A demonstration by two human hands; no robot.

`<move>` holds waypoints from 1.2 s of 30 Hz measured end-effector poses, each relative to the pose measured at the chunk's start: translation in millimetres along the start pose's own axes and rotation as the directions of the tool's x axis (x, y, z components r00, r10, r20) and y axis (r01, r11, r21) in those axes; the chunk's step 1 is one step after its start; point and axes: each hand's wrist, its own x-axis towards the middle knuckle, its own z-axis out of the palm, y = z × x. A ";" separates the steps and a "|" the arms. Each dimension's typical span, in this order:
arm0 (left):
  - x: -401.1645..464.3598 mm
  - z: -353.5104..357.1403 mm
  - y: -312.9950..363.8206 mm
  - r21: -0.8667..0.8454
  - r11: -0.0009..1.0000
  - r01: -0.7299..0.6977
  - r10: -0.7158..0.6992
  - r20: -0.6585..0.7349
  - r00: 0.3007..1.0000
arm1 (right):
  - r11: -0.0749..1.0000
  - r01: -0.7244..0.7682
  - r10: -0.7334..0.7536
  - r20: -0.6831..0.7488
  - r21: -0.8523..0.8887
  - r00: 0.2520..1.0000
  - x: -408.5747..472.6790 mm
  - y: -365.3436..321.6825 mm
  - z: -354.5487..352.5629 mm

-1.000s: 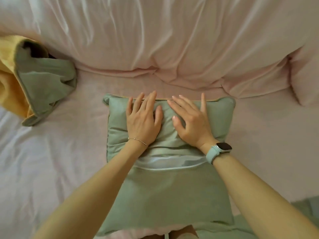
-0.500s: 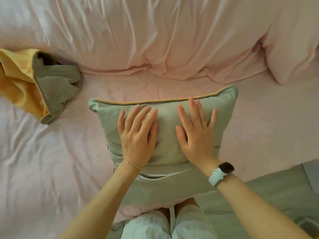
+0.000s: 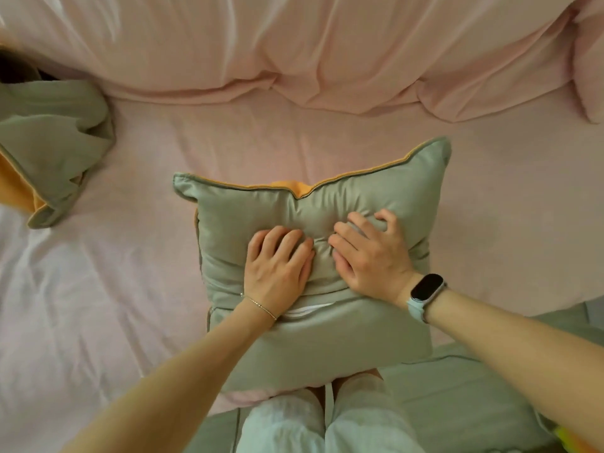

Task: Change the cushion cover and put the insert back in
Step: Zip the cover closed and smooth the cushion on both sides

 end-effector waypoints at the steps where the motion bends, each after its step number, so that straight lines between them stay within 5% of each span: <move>1: 2.5 14.7 -3.9 0.024 1.000 0.017 -0.018 0.040 0.999 | 1.000 -0.002 0.002 0.043 -0.005 0.999 6.9 5.8 16.9; 7: 37.0 90.8 -40.4 0.094 0.989 0.111 -0.123 0.127 0.984 | 0.996 -0.069 0.067 0.035 0.051 0.997 62.0 36.8 103.0; 22: 160.1 142.9 -113.5 0.304 0.878 0.369 -0.425 0.140 0.894 | 0.880 -0.462 0.466 -0.012 0.115 0.885 176.8 93.4 145.6; 28: 108.3 101.1 -73.3 0.111 0.935 0.338 -0.342 0.016 0.940 | 0.918 -0.329 0.343 -0.025 0.221 0.939 116.7 63.4 106.7; 36: 19.9 -10.8 -8.1 0.034 0.980 0.194 -0.196 0.269 0.943 | 0.975 -0.181 0.154 0.201 0.126 0.967 13.5 -2.1 7.3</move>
